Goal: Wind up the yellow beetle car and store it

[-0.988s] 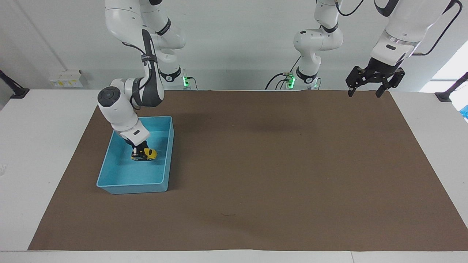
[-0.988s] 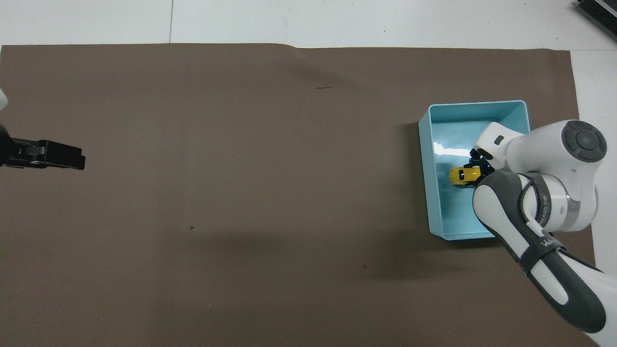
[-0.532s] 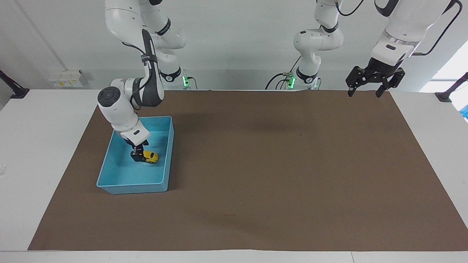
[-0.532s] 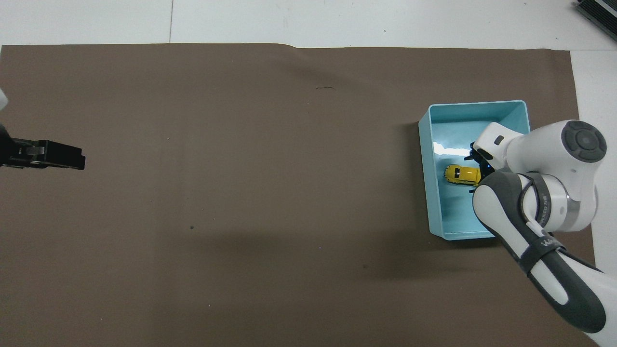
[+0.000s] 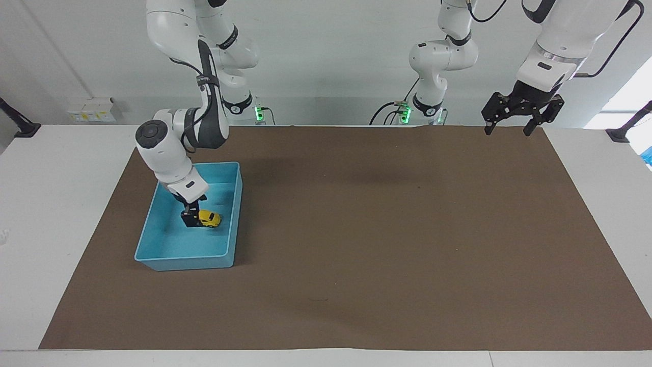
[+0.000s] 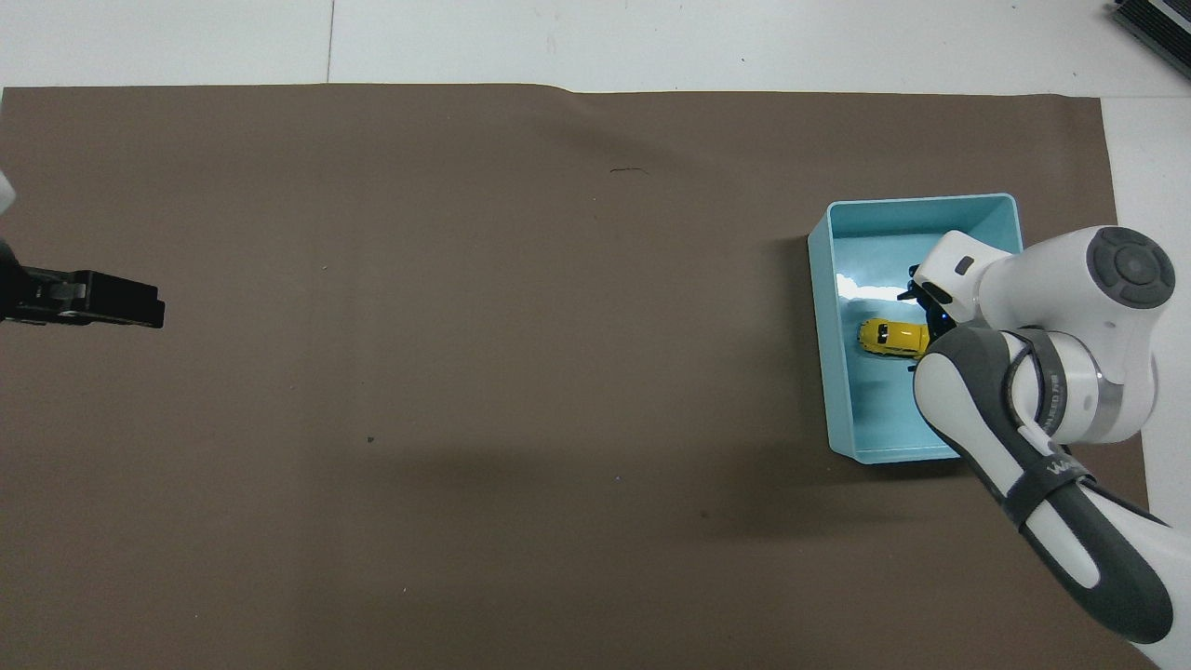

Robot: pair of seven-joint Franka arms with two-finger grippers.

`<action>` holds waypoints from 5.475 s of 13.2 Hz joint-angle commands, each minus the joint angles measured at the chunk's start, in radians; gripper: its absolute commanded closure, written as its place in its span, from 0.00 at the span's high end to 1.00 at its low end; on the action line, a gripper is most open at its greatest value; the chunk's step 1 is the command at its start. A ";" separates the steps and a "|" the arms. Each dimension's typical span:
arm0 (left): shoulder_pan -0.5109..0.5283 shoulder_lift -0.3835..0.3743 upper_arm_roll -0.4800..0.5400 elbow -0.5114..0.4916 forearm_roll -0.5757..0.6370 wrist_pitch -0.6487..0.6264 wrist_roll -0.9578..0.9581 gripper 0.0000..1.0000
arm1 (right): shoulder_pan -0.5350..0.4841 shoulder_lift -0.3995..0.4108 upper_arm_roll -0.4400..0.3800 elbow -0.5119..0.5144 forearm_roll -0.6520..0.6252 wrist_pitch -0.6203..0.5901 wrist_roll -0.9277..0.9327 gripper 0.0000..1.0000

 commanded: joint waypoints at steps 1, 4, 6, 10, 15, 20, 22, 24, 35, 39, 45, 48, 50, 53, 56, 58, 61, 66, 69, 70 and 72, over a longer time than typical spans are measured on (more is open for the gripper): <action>0.008 -0.012 -0.002 -0.001 -0.011 -0.016 0.005 1.00 | -0.005 -0.006 0.009 0.072 0.003 -0.071 -0.020 1.00; 0.008 -0.012 -0.002 -0.001 -0.011 -0.016 0.005 1.00 | -0.008 -0.026 0.010 0.102 0.003 -0.111 -0.023 1.00; 0.008 -0.012 -0.002 -0.001 -0.011 -0.016 0.005 1.00 | -0.015 -0.029 0.007 0.130 0.001 -0.134 -0.023 1.00; 0.008 -0.012 -0.002 -0.001 -0.011 -0.016 0.005 1.00 | -0.035 -0.049 0.004 0.150 0.001 -0.194 -0.023 1.00; 0.008 -0.012 -0.002 -0.001 -0.011 -0.016 0.005 1.00 | -0.026 -0.058 0.007 0.153 0.003 -0.205 -0.025 1.00; 0.008 -0.012 -0.002 -0.001 -0.011 -0.016 0.005 1.00 | -0.035 -0.081 0.006 0.179 0.003 -0.249 -0.025 1.00; 0.008 -0.012 0.000 -0.001 -0.011 -0.016 0.005 1.00 | -0.035 -0.111 0.003 0.179 0.001 -0.289 -0.025 1.00; 0.008 -0.012 0.000 -0.001 -0.011 -0.016 0.005 1.00 | -0.029 -0.119 0.003 0.181 0.001 -0.289 -0.023 1.00; 0.008 -0.012 -0.002 -0.001 -0.011 -0.016 0.005 1.00 | -0.017 -0.240 -0.031 0.201 0.006 -0.299 -0.008 1.00; 0.008 -0.012 -0.002 -0.001 -0.011 -0.016 0.005 1.00 | -0.011 -0.237 -0.033 0.221 0.018 -0.300 0.081 1.00; 0.008 -0.012 -0.002 -0.001 -0.011 -0.016 0.005 1.00 | 0.035 -0.236 -0.028 0.257 0.018 -0.332 0.312 1.00; 0.008 -0.012 -0.002 -0.001 -0.011 -0.016 0.005 1.00 | 0.037 -0.236 -0.029 0.276 0.023 -0.369 0.480 1.00; 0.008 -0.012 -0.002 -0.001 -0.011 -0.016 0.005 1.00 | 0.058 -0.236 -0.034 0.290 0.024 -0.389 0.543 1.00; 0.008 -0.012 -0.002 -0.001 -0.011 -0.016 0.005 1.00 | 0.070 -0.240 -0.042 0.294 0.023 -0.430 0.693 1.00; 0.008 -0.012 -0.002 -0.001 -0.011 -0.016 0.005 1.00 | 0.069 -0.239 -0.040 0.340 0.021 -0.460 0.829 1.00; 0.008 -0.012 -0.002 -0.001 -0.011 -0.016 0.005 1.00 | 0.069 -0.239 -0.042 0.359 0.024 -0.483 0.938 1.00; 0.008 -0.012 -0.002 -0.001 -0.011 -0.016 0.005 1.00 | 0.067 -0.237 -0.046 0.403 0.021 -0.549 1.142 1.00; 0.008 -0.012 -0.002 -0.001 -0.011 -0.016 0.005 1.00 | 0.069 -0.239 -0.062 0.438 0.027 -0.598 1.413 1.00; 0.008 -0.012 -0.002 -0.001 -0.011 -0.016 0.005 1.00 | 0.069 -0.239 -0.069 0.440 0.026 -0.618 1.495 1.00; 0.008 -0.012 -0.002 -0.001 -0.011 -0.016 0.005 1.00 | 0.069 -0.239 -0.074 0.441 0.026 -0.616 1.518 1.00; 0.008 -0.012 -0.002 -0.001 -0.011 -0.016 0.005 1.00 | 0.069 -0.237 -0.079 0.469 0.027 -0.618 1.537 1.00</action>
